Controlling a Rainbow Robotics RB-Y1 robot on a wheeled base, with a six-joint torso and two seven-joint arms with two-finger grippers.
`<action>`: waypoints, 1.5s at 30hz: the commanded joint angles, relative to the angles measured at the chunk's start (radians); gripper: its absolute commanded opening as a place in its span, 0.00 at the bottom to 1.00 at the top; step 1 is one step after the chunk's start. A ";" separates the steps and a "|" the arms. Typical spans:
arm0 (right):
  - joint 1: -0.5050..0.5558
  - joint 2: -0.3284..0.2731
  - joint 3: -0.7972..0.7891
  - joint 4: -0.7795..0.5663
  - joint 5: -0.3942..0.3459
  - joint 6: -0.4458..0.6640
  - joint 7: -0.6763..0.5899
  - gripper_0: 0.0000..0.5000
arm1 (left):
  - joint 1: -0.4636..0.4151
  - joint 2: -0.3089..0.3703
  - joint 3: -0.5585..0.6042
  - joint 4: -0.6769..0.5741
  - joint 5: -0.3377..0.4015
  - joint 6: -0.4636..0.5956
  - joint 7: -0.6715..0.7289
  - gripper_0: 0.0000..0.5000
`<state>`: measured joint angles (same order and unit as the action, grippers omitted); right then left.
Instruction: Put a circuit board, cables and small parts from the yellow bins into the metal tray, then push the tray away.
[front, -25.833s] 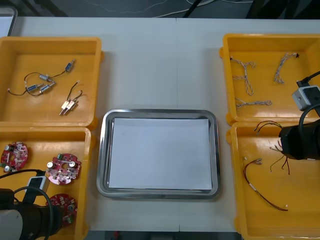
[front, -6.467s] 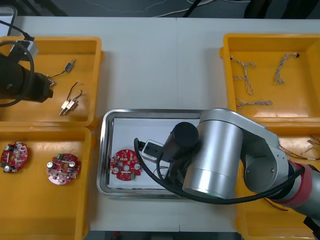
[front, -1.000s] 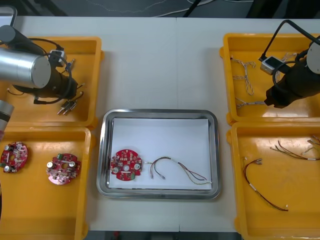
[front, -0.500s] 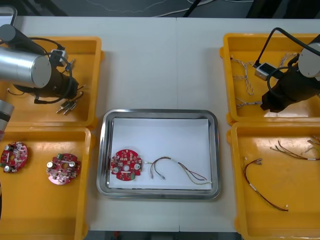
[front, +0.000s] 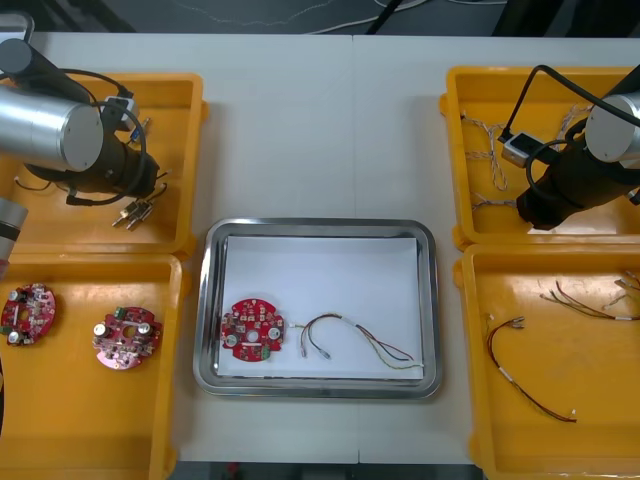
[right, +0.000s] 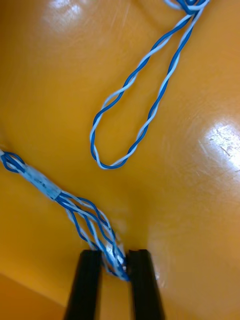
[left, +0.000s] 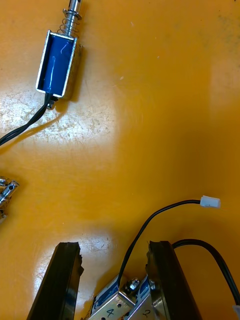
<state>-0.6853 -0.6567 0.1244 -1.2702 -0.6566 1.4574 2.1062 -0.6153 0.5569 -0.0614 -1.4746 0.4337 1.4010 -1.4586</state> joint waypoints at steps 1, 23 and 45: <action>-0.040 0.006 0.011 -0.001 -0.011 -0.012 0.021 0.00 | -0.034 0.005 0.000 -0.036 0.002 0.009 -0.086 0.78; -0.069 -0.030 -0.149 -0.001 -0.020 0.018 -0.094 0.00 | -0.018 -0.037 -0.044 -0.036 -0.055 -0.007 -0.091 0.77; -0.025 -0.146 -0.235 -0.001 -0.005 0.087 -0.229 0.00 | 0.029 -0.038 -0.017 -0.036 -0.075 -0.046 -0.102 0.76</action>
<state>-0.7145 -0.7488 -0.0747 -1.2634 -0.6657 1.5468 1.8818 -0.6076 0.5314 -0.0938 -1.4747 0.3730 1.3788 -1.4586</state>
